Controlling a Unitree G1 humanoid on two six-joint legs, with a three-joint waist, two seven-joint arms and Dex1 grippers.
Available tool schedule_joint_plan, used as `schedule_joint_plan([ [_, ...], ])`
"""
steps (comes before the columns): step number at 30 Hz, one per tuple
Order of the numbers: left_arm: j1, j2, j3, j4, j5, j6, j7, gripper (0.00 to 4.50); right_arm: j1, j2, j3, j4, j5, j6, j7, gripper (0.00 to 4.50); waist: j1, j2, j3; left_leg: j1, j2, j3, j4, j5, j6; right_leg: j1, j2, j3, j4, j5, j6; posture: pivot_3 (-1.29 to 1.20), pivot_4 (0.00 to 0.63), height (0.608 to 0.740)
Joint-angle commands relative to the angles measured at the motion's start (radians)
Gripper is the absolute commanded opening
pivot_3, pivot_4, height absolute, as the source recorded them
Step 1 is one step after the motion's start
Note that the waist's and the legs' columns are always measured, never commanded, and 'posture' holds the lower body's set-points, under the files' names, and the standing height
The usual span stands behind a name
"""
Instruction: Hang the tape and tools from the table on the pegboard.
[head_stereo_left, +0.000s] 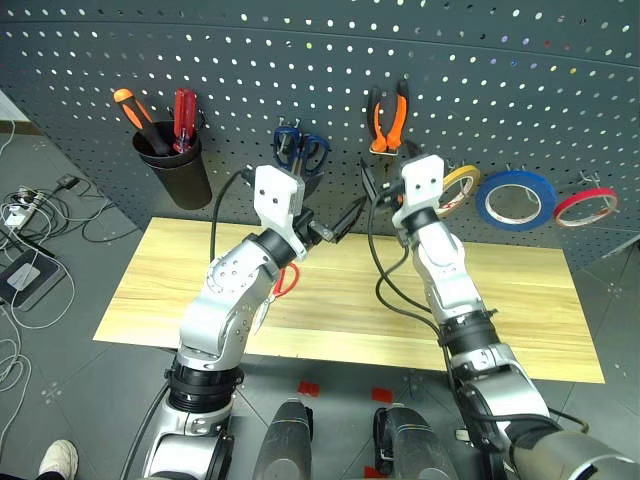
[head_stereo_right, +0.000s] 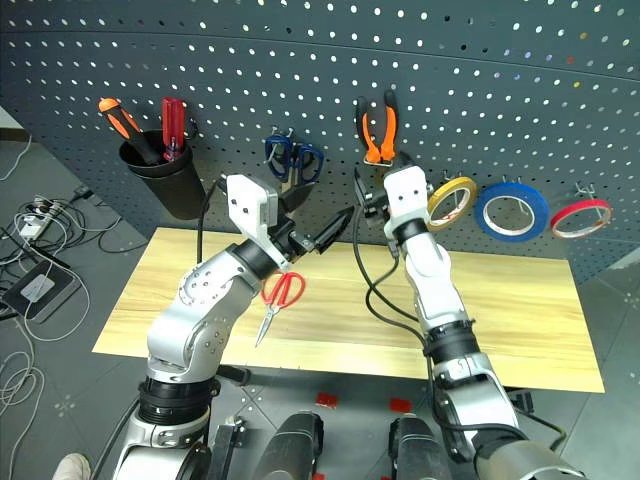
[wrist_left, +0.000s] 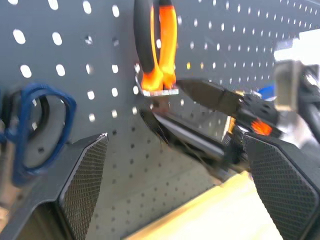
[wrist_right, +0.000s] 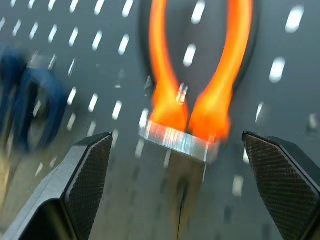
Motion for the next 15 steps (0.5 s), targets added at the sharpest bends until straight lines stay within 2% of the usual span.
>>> schedule_joint_plan([
  [1,0.053,0.020,-0.032,-0.028,0.088,-0.040,0.035,4.50,0.067,-0.058,-0.011,-0.211,0.041,0.114,0.067,4.44,0.001,0.000,0.000,0.000,0.000,0.000,0.000,0.000,0.000,0.000,0.000,0.000,0.000,0.000,0.000,0.18,0.218,0.740],
  [7,0.146,0.021,-0.045,-0.027,0.222,-0.001,0.160,4.50,0.175,-0.158,-0.006,-0.432,0.121,0.272,0.195,4.44,0.000,0.000,0.000,0.001,0.000,-0.001,0.000,-0.001,0.001,0.000,0.000,0.000,-0.001,0.000,0.000,0.15,0.248,0.740],
  [10,0.203,0.018,-0.044,-0.009,0.300,0.046,0.242,4.50,0.250,-0.221,0.046,-0.531,0.190,0.307,0.338,4.44,-0.003,0.000,0.000,0.001,0.000,-0.001,0.000,-0.004,0.006,0.002,0.000,0.000,-0.005,0.000,0.000,0.13,0.275,0.740],
  [15,0.247,0.034,-0.007,0.042,0.347,0.104,0.284,4.50,0.339,-0.305,0.142,-0.597,0.240,0.324,0.516,4.44,-0.011,0.000,0.007,0.002,0.000,-0.003,0.000,-0.005,0.009,0.004,0.001,-0.001,-0.007,0.000,0.000,0.13,0.316,0.740],
])
